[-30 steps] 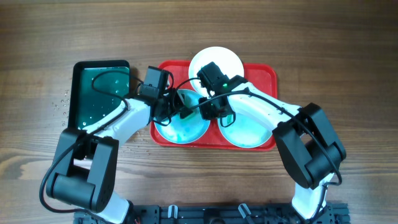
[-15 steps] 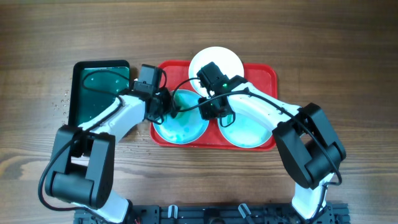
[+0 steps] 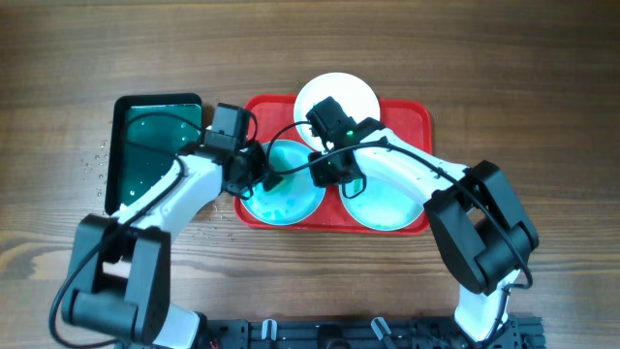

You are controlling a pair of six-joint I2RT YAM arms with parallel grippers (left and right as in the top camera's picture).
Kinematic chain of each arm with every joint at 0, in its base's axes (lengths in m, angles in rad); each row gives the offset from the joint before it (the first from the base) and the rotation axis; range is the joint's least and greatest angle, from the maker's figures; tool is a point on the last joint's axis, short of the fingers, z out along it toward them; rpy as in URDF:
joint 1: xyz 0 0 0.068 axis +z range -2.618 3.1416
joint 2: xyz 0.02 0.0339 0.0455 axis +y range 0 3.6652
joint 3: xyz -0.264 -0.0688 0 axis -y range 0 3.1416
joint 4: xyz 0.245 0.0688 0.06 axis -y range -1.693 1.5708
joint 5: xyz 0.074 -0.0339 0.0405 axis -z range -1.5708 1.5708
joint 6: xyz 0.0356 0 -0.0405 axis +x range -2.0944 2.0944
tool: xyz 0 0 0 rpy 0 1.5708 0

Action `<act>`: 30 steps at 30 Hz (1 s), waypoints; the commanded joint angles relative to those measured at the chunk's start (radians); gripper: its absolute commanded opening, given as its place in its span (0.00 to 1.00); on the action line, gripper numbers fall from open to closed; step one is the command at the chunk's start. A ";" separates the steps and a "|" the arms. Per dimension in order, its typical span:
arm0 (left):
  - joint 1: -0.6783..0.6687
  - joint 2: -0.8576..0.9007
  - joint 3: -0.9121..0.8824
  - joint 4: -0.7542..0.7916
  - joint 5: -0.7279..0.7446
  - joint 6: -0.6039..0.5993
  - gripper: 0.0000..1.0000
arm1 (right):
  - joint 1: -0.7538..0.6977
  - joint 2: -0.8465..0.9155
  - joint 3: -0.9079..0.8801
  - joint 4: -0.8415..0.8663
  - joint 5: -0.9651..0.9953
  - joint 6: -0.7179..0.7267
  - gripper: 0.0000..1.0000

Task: Clean dirty plates on tray and stack at the side
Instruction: 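Scrub the left blue plate with the sponge while the right gripper holds it, then move the sponge back over the green tray with the left gripper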

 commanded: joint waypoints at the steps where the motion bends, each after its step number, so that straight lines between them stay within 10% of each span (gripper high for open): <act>1: -0.036 0.086 -0.003 0.013 0.074 0.033 0.04 | 0.000 0.030 -0.011 -0.006 0.026 -0.003 0.17; 10: -0.032 0.100 -0.003 -0.213 -0.402 0.066 0.04 | 0.000 0.030 -0.011 -0.006 0.026 -0.004 0.17; 30: 0.049 -0.250 0.027 -0.197 -0.341 0.087 0.04 | 0.000 0.030 -0.011 -0.003 0.029 -0.003 0.17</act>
